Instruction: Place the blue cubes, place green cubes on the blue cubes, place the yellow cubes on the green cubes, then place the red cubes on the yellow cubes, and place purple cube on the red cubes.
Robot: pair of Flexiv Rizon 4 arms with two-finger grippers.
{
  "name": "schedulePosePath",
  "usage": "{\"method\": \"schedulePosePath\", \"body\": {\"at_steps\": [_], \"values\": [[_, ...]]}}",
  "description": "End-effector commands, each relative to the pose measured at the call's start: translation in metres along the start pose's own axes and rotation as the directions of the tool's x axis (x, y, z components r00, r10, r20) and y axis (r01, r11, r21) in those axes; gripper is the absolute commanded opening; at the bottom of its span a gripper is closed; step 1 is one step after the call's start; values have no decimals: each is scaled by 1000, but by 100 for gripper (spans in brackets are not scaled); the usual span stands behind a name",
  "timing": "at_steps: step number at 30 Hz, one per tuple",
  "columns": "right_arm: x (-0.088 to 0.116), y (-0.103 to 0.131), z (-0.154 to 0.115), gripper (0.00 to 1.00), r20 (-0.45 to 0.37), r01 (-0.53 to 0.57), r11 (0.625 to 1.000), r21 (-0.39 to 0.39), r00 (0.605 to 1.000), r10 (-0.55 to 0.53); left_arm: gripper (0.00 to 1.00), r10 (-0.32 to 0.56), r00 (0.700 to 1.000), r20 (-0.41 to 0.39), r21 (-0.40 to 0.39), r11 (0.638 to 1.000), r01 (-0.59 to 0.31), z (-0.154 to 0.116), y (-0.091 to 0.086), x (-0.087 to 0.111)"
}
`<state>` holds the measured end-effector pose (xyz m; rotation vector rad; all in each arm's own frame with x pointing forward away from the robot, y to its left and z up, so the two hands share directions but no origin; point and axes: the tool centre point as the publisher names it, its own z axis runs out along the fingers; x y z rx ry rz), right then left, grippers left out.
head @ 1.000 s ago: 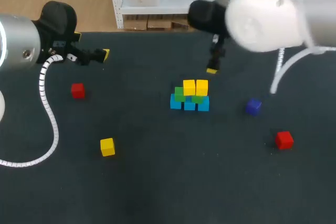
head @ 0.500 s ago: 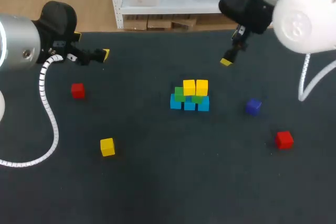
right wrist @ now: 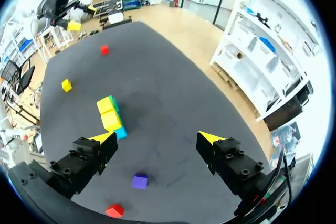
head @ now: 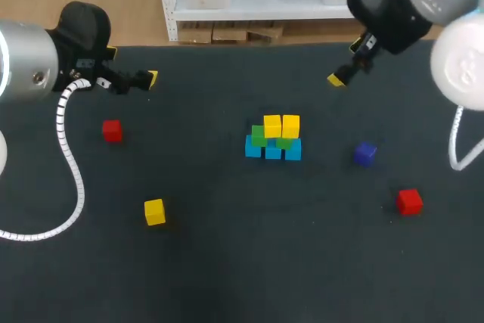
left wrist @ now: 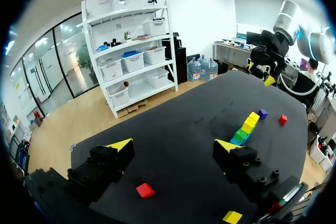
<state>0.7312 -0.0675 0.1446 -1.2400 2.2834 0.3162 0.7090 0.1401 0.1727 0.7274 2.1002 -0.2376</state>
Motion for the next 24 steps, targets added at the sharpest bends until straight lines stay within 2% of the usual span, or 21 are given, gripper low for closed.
{"method": "schedulePosePath", "body": {"at_steps": [1,14,24], "values": [[9,1,-6,100,76,-18,999,29,997,16,100,1,1000,3,7,1000,-1,0,2,1],[18,-23,-25,100,177,-137,989,49,976,126,100,1,1000,3,7,1000,-1,0,2,1],[20,-47,-33,100,240,-232,968,100,949,203,100,1,1000,3,7,1000,-1,0,2,1]]}}
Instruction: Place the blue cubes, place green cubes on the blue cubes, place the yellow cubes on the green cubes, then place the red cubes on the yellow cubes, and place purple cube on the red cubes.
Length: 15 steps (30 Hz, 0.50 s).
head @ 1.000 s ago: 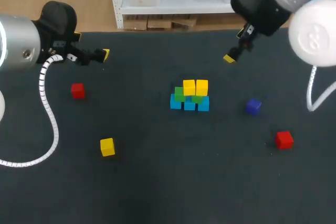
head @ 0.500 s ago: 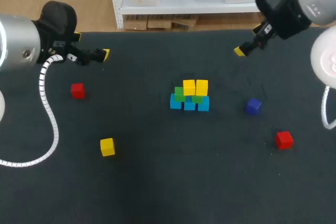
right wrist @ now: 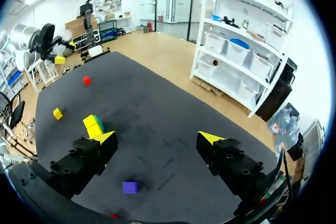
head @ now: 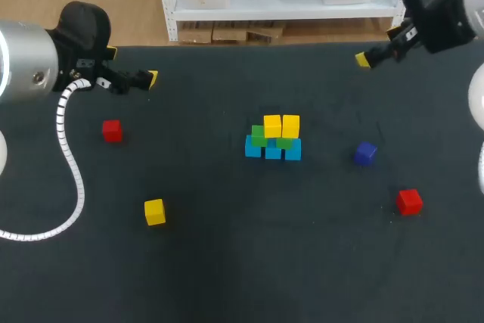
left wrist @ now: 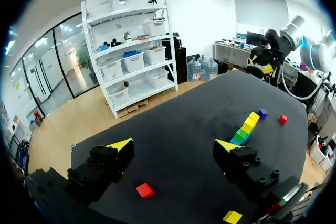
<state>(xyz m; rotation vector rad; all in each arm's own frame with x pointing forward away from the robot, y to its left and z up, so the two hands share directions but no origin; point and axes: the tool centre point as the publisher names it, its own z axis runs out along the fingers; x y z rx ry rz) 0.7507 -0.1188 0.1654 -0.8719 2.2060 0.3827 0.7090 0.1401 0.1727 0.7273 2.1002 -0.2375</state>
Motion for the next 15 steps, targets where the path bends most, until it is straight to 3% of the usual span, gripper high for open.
{"method": "schedulePosePath", "body": {"at_steps": [1,15], "values": [[4,-4,-1,100,18,-24,999,31,1000,24,100,1,1000,3,7,1000,-1,0,2,1],[7,-11,-4,100,48,-57,997,43,997,55,100,1,1000,3,7,1000,-1,0,2,1]]}}
